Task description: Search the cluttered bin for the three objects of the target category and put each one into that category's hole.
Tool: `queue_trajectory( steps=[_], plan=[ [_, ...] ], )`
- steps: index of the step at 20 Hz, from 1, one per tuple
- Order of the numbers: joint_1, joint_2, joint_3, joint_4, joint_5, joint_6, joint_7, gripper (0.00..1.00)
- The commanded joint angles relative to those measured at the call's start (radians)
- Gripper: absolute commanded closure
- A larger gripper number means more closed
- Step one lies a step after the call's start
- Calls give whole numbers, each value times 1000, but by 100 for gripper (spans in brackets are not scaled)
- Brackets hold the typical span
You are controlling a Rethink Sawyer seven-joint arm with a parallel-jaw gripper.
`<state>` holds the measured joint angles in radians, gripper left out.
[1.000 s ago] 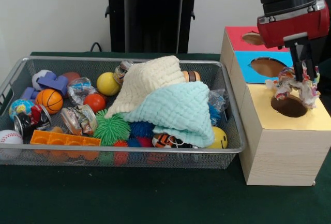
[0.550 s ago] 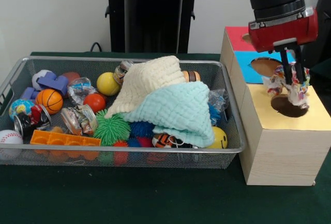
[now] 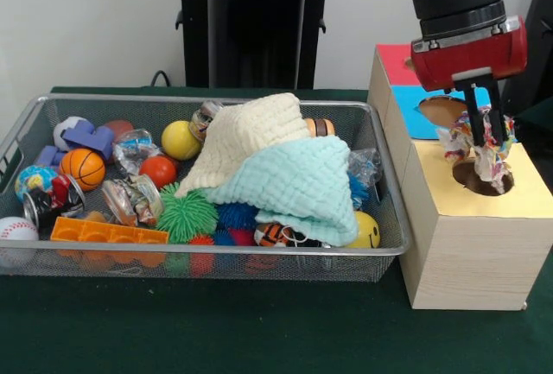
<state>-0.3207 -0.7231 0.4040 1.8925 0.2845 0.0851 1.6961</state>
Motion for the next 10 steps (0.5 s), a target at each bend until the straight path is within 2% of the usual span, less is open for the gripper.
queue_trajectory(
  steps=[1,5,10],
  plan=[
    [22,-16,-35,-53,-9,2,156,100],
    [26,-42,-29,-64,25,37,179,100],
    [14,-47,-5,-87,22,33,168,100]
  ],
)
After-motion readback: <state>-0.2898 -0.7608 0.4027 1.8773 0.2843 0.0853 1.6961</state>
